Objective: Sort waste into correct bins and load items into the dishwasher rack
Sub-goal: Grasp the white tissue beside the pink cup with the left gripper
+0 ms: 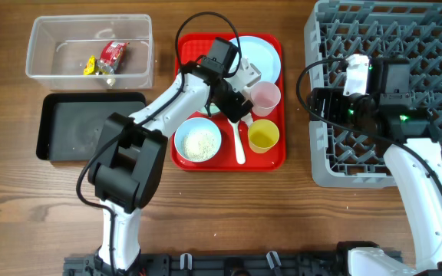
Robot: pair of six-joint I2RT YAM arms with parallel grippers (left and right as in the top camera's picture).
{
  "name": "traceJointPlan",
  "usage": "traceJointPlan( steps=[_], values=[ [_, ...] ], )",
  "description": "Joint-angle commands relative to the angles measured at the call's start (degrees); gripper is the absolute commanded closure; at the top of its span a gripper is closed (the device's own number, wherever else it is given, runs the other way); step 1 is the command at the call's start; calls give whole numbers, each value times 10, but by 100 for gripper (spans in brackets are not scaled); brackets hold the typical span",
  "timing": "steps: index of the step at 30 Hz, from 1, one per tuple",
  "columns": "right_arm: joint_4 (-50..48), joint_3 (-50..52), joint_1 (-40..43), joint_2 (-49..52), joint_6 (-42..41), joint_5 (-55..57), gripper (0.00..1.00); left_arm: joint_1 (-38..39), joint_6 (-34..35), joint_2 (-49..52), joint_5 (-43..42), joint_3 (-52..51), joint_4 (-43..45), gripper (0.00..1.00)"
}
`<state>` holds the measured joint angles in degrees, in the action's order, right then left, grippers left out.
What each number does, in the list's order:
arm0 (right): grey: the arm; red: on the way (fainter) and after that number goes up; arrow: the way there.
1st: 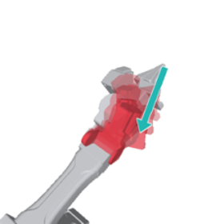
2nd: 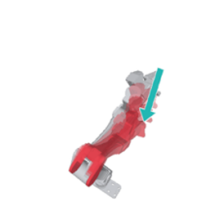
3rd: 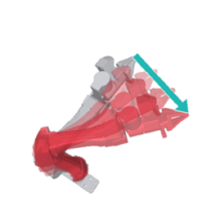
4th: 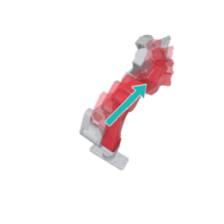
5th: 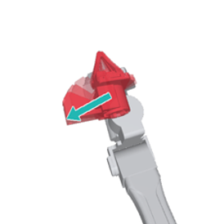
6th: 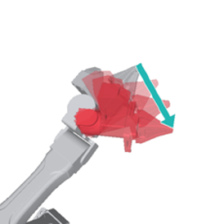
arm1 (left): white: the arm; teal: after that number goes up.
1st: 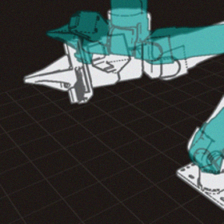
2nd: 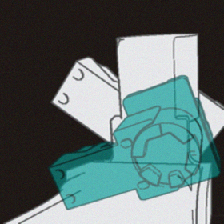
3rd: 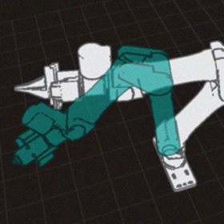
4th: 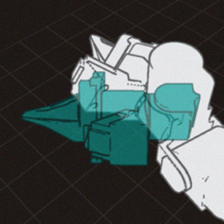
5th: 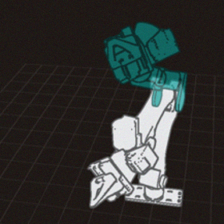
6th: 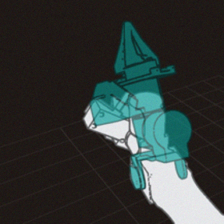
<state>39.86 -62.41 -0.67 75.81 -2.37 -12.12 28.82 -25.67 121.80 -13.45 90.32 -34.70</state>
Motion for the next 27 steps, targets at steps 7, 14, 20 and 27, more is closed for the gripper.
traceJointPlan(
  steps=[7,14,20,27],
  values=[
    [1,-9,-1,5,-7,7,0,-1,-1,3,95,0,17,15],
    [5,-9,-1,5,-7,7,0,-16,99,-33,206,0,2,11],
    [5,-9,-1,5,-7,7,0,-28,93,-63,169,21,0,4],
    [5,-9,-1,5,-7,7,0,27,-14,-73,99,24,-13,4]
  ],
)
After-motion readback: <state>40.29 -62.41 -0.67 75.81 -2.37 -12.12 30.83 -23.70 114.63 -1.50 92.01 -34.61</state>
